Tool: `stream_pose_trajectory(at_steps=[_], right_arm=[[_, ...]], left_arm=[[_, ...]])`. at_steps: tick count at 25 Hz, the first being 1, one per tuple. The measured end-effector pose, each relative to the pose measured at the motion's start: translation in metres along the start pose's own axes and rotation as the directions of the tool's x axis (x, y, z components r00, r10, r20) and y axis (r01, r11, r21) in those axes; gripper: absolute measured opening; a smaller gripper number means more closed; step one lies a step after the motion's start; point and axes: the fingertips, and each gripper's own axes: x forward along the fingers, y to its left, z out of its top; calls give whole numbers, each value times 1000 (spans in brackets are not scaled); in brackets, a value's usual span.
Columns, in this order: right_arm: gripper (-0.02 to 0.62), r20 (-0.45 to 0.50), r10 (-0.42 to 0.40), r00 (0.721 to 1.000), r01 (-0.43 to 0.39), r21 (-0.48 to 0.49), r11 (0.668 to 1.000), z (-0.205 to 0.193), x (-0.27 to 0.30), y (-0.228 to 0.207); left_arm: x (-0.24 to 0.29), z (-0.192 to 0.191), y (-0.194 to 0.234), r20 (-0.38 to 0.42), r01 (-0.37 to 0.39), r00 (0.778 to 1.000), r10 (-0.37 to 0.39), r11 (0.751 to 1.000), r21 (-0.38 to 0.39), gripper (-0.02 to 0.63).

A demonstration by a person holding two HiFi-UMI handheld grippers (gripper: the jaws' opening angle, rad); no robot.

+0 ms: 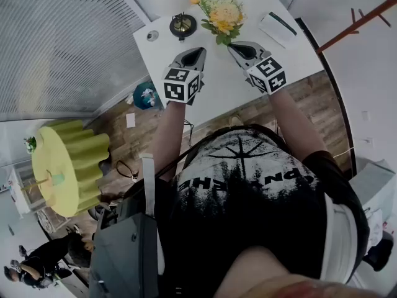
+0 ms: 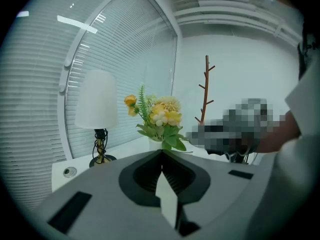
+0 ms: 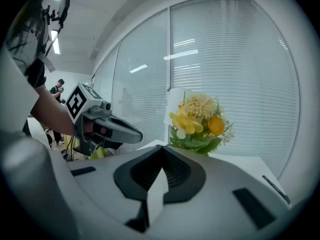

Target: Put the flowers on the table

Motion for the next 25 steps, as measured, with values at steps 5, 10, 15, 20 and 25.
stream_pose_trajectory(at_steps=[5,10,15,20,25], right_arm=[[17,-4,-5,1000,5,22,1000,-2,-1,-3],[15,-11,-7,1000,8,21,1000,-3,-1,-3],[15,-11,-5,1000,5,20,1000,-3,1,-4],[15,-10,-4,1000,4,18,1000,-4,2,-6],[15,-14,-4,1000,4,17,1000,-5,2,-7]], left_arm=[[-1,0,1,2,-3,1000,3,1000,2,11],[-2,1,1,3,-8,1000,8,1000,-1,12],[0,0,2,1,-9,1000,9,1000,0,12],[2,0,3,0,-11,1000,11,1000,0,12],[3,1,5,-4,-16,1000,16,1000,-1,11]])
